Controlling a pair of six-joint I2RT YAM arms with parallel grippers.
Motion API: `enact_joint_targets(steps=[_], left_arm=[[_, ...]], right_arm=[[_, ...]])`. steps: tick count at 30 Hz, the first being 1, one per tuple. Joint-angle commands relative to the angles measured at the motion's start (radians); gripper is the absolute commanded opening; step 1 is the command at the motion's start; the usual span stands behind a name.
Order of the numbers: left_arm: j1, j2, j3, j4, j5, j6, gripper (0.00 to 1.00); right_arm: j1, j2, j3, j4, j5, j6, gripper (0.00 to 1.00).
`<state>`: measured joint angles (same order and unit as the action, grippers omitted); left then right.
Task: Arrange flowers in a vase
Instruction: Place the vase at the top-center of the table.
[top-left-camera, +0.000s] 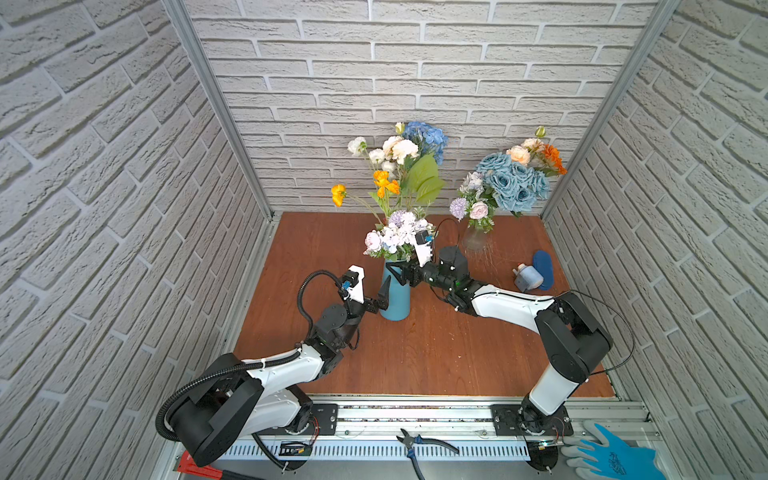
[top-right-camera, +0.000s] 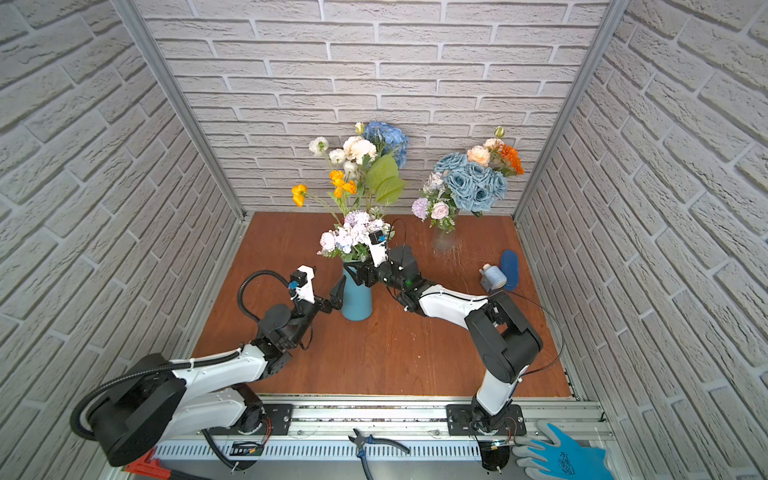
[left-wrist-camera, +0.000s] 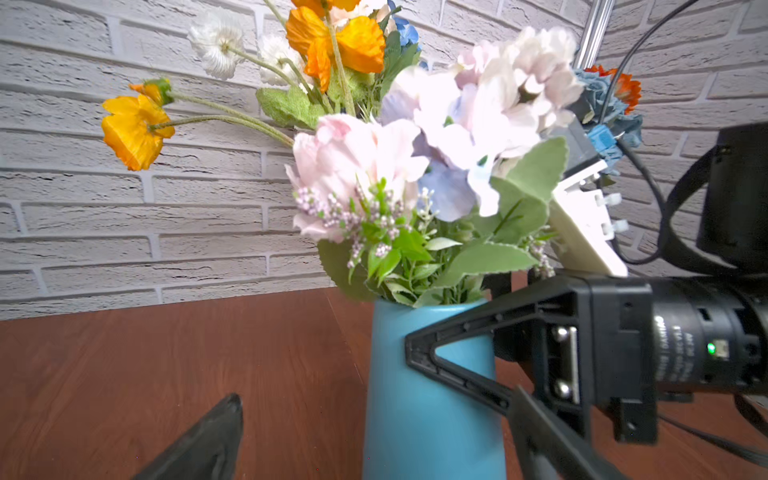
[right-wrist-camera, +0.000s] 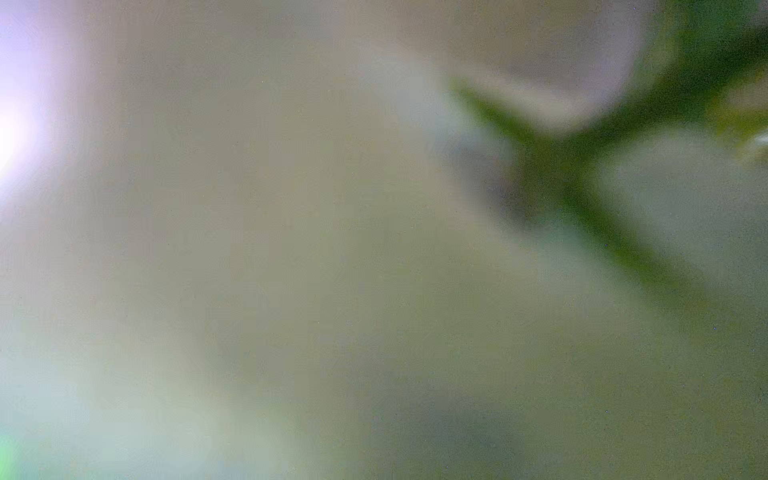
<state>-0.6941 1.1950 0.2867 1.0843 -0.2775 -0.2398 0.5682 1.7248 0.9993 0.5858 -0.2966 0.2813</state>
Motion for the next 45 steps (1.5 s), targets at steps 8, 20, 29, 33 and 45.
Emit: enact_joint_targets(steps=[8,20,29,33,45], left_arm=[[0.018,0.049,-0.006,0.014,0.000,-0.012,0.98],[0.009,0.019,0.043,-0.265,0.254,-0.133,0.98],[0.011,0.227,0.078,-0.153,0.248,-0.177,0.96],[0.022,0.296,0.077,-0.095,0.211,-0.179,0.95],[0.051,0.385,0.115,-0.084,0.213,-0.169,0.94]], right_arm=[[-0.007,-0.037,0.005,0.319,0.028,-0.040,0.19],[0.010,-0.070,-0.063,0.399,0.051,-0.056,0.17],[0.044,-0.105,-0.121,0.440,0.086,-0.083,0.16],[0.061,-0.144,-0.163,0.441,0.107,-0.097,0.15],[0.166,-0.242,-0.269,0.392,0.227,-0.219,0.15]])
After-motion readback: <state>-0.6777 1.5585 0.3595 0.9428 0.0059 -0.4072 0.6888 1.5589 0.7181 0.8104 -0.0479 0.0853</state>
